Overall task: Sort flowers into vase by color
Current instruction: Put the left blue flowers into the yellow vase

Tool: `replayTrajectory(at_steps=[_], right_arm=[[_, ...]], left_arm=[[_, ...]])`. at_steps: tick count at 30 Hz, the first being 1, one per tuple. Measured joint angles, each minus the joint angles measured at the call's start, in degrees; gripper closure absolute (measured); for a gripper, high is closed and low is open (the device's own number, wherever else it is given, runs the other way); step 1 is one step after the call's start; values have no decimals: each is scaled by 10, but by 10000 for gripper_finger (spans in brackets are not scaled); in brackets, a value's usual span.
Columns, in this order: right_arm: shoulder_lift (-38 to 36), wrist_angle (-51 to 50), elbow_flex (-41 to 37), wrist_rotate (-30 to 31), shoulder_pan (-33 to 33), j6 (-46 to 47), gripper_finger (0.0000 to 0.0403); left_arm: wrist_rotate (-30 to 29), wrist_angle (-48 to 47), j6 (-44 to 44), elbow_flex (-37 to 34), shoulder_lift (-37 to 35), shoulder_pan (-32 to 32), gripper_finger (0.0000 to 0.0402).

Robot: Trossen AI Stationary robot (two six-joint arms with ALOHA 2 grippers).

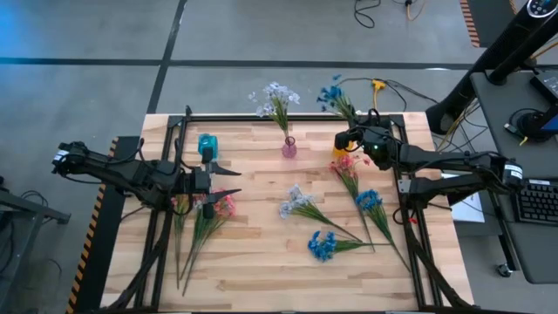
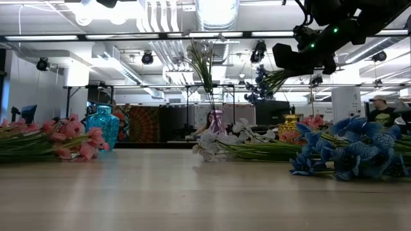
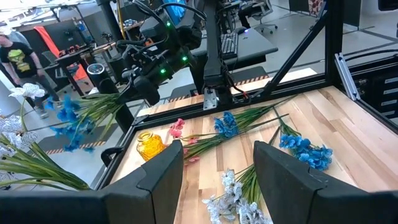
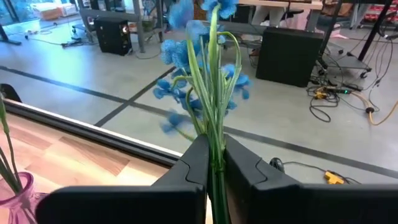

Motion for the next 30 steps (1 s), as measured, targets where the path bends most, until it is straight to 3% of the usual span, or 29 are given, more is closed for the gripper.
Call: replayTrajectory(at_steps=[6, 10, 15, 19, 30], right_arm=[[-43, 50, 17, -43, 23, -27, 376], [-79, 119, 16, -128, 56, -44, 375], [-86, 231, 4, -259, 107, -50, 375], [-48, 347, -12, -320, 154, -50, 375], [138, 630, -7, -379, 238, -79, 374]], left_arm=[[4, 0, -5, -1, 6, 0, 224], [60, 28, 5, -2, 25, 0, 224], [115, 134, 21, -2, 76, 0, 224], [115, 229, 22, -2, 140, 1, 223], [84, 539, 12, -2, 338, 1, 185]])
